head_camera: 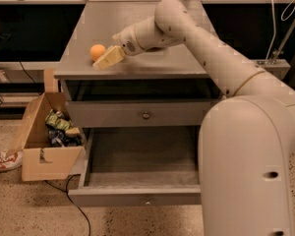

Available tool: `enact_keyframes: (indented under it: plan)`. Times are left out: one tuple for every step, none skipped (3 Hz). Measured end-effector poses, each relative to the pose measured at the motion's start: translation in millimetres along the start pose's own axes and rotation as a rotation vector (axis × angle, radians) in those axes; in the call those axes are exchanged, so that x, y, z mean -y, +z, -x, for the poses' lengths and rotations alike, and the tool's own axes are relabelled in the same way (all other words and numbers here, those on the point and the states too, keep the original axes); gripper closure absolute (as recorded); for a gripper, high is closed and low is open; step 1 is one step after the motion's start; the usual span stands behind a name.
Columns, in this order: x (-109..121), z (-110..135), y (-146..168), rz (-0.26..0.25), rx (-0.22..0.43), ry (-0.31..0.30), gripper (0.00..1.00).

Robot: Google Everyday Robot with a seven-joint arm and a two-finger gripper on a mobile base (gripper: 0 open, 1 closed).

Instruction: Place orange into middle drawer

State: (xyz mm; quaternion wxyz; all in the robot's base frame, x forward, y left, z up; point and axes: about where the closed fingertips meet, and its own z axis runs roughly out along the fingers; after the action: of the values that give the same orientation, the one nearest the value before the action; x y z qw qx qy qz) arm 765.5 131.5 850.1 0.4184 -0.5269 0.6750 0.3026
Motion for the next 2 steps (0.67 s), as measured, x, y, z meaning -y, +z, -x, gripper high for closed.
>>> enact_keyframes:
  plan:
    - [5.4,-2.1,19.6,0.010,-0.004,0.008,0.27]
    - [6.3,-2.6,21.4,0.009,-0.002,0.010,0.50]
